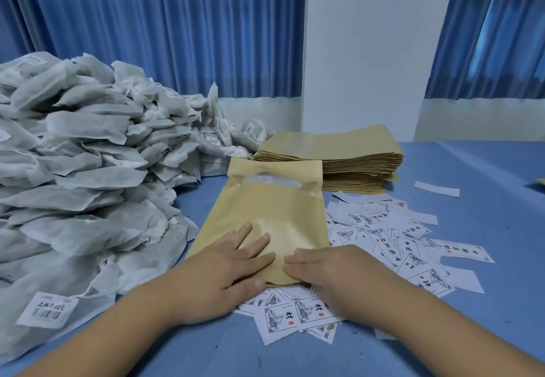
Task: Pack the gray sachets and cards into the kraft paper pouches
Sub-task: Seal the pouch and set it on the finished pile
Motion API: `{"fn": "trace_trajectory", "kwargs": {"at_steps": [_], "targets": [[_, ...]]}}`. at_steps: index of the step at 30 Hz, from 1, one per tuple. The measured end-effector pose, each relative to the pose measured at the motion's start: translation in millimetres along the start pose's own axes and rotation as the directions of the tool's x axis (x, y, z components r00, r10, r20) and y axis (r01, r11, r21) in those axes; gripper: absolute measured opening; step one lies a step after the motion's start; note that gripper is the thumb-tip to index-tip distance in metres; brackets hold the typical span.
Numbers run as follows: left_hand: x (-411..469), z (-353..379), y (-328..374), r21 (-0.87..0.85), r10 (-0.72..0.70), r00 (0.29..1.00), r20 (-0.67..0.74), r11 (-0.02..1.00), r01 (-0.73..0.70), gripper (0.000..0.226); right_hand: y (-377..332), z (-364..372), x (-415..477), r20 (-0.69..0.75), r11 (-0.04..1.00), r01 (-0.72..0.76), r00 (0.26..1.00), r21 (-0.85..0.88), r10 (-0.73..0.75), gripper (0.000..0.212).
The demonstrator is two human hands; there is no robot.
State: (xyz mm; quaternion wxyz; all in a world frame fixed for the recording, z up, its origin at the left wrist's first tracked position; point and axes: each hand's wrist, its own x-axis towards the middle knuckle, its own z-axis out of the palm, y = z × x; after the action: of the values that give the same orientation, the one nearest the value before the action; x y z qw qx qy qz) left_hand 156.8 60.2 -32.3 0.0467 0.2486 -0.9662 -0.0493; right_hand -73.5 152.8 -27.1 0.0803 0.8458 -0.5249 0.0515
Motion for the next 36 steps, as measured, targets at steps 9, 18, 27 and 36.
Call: {"fn": "trace_trajectory", "kwargs": {"at_steps": [9, 18, 27, 36], "targets": [[-30, -2, -8, -0.211, -0.122, 0.986, -0.118, 0.973, 0.096, 0.043, 1, -5, 2, -0.062, 0.968, -0.161, 0.983, 0.19, 0.175, 0.036], [-38, -12, 12, 0.182, -0.229, 0.872, -0.431, 0.925, 0.333, 0.027, 4, -3, 1, -0.107, 0.915, -0.206, 0.96, 0.347, 0.257, 0.028], [-47, -22, -14, 0.09, -0.134, 0.794, -0.593, 0.969, 0.23, 0.004, 8, -14, -8, -0.299, 0.911, -0.178, 0.906, 0.371, 0.299, 0.017], [-47, -25, -12, 0.077, -0.123, 0.741, -0.66, 0.97, 0.23, 0.015, 4, -34, -17, -0.499, 0.995, -0.052, 0.867, -0.088, 0.001, 0.018]]}}
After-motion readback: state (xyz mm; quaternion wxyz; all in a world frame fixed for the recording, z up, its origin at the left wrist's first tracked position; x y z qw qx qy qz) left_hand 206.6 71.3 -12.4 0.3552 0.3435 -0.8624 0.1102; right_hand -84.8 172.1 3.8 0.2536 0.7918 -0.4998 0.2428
